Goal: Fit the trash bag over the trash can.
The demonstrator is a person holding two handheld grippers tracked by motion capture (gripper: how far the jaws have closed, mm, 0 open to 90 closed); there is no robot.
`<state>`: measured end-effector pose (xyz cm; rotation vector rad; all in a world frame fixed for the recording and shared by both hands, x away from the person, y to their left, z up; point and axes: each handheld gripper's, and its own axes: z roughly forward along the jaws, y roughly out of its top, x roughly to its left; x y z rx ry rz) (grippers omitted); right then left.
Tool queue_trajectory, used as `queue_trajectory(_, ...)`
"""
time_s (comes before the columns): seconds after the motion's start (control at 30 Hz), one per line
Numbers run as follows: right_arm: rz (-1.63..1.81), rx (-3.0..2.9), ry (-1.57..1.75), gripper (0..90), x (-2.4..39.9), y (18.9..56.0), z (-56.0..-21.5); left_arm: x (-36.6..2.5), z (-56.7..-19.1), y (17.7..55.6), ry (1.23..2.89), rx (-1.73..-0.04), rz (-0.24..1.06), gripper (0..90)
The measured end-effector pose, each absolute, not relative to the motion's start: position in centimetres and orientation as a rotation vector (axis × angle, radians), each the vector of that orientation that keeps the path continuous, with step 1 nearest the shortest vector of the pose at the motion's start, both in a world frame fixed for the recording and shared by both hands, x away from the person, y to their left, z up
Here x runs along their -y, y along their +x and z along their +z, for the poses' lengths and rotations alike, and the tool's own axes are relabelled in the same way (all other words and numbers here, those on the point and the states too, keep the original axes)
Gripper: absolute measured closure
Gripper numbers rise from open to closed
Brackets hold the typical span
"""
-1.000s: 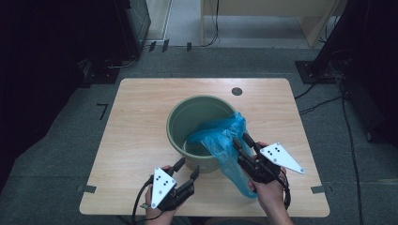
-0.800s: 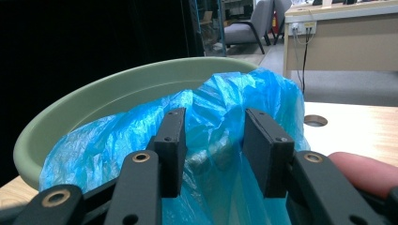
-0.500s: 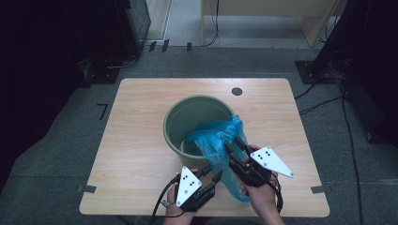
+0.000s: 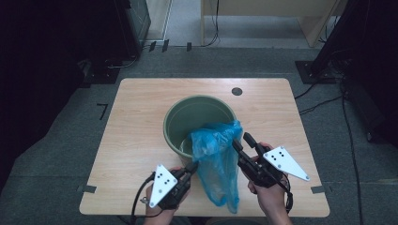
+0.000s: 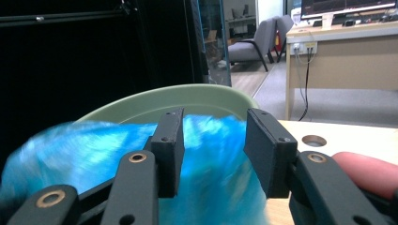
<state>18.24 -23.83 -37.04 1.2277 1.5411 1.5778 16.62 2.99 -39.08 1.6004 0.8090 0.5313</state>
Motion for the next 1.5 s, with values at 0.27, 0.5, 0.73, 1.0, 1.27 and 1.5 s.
queue_trajectory(0.27, 1.597, -1.587, 1.149, 56.4, 22.9, 17.7, -36.8, -5.4, -36.8, 18.4, 1.498, -0.854, 0.549, 90.0)
queue_trajectory(0.5, 1.6, -1.675, 1.016, 51.1, 20.4, 16.7, -36.8, -5.9, -35.4, 19.3, 1.454, -0.857, 0.542, 90.0)
queue_trajectory(0.73, 1.568, -1.741, 0.926, 33.8, 18.1, 16.1, -37.6, -6.0, -34.0, 20.5, 1.419, -0.862, 0.53, 90.0)
queue_trajectory(1.0, 1.474, -1.733, 0.92, 85.0, 17.2, 16.5, -38.3, -6.5, -33.1, 21.6, 1.412, -0.862, 0.506, 90.0)
queue_trajectory(1.27, 1.476, -1.682, 0.966, 90.0, 18.6, 18.1, -37.2, -7.6, -33.3, 22.9, 1.417, -0.883, 0.514, 89.7)
queue_trajectory(1.5, 1.493, -1.6, 1.044, 90.0, 20.4, 20.1, -35.9, -9.0, -34.2, 24.4, 1.441, -0.921, 0.541, 87.8)
